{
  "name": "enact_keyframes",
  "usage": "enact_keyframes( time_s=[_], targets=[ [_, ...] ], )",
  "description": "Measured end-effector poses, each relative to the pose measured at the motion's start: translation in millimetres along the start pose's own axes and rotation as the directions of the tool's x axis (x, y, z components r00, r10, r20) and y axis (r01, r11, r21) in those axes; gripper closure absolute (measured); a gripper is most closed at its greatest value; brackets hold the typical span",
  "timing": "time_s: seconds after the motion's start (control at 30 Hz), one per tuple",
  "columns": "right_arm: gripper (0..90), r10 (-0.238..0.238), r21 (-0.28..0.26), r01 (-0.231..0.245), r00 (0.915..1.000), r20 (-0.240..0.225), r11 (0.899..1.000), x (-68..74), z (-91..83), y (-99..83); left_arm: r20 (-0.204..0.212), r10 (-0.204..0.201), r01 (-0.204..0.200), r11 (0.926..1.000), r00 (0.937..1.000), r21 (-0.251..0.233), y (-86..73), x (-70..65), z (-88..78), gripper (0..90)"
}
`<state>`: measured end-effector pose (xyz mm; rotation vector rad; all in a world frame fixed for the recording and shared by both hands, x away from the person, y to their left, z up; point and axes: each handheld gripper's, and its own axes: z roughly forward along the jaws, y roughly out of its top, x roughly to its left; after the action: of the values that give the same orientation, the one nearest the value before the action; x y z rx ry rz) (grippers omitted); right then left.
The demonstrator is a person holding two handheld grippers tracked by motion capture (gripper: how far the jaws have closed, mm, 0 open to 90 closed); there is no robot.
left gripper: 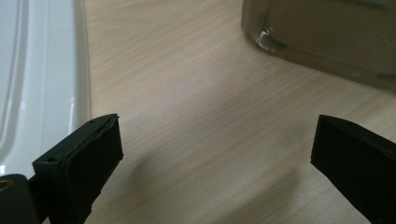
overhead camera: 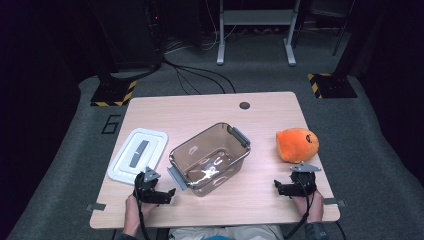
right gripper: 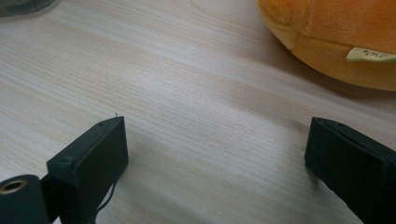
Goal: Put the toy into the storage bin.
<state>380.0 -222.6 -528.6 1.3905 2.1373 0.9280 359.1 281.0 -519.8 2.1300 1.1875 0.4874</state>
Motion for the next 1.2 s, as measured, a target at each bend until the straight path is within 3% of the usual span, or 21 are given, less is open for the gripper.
enact_keyframes(
  time_s=[0.13, 0.17, 0.33, 0.53, 0.93, 1.2],
  targets=[
    [5.1, -0.005, -0.003, 0.005, 1.0000, 0.006, 1.000, -0.2, 0.2, -0.1, -0.004, 0.019, -0.019, 0.9998, 0.9998, -0.002, -4.5, -6.5, 5.1, 2.3],
    [5.0, -0.003, -0.002, 0.003, 1.0000, 0.008, 1.000, 1.0, -0.3, -0.4, 0.010, -0.003, 0.003, 0.9999, 0.9999, -0.010, -5.6, -7.3, 6.1, 2.2],
    [5.2, -0.013, -0.002, 0.013, 0.9998, 0.013, 1.000, 2.7, -1.6, -0.8, 0.010, -0.002, 0.002, 0.9999, 1.0000, -0.013, -6.2, -7.2, 6.1, 2.0],
    [5.6, 0.042, -0.010, -0.042, 0.9990, 0.014, 0.999, -0.2, -10.4, -1.1, 0.006, -0.003, 0.003, 0.9995, 1.0000, -0.032, -8.6, -7.9, 6.4, 1.4],
    [7.0, 0.056, -0.035, -0.054, 0.9978, 0.035, 0.998, -5.6, -36.8, 20.2, 0.001, -0.009, 0.009, 0.9994, 1.0000, -0.034, -8.4, -8.7, 7.0, 1.1],
    [7.0, 0.045, -0.047, -0.043, 0.9972, 0.059, 0.998, -12.9, -50.4, 46.2, 0.008, -0.002, 0.002, 0.9994, 1.0000, -0.036, -7.5, -8.5, 7.9, 0.9]
  ],
)
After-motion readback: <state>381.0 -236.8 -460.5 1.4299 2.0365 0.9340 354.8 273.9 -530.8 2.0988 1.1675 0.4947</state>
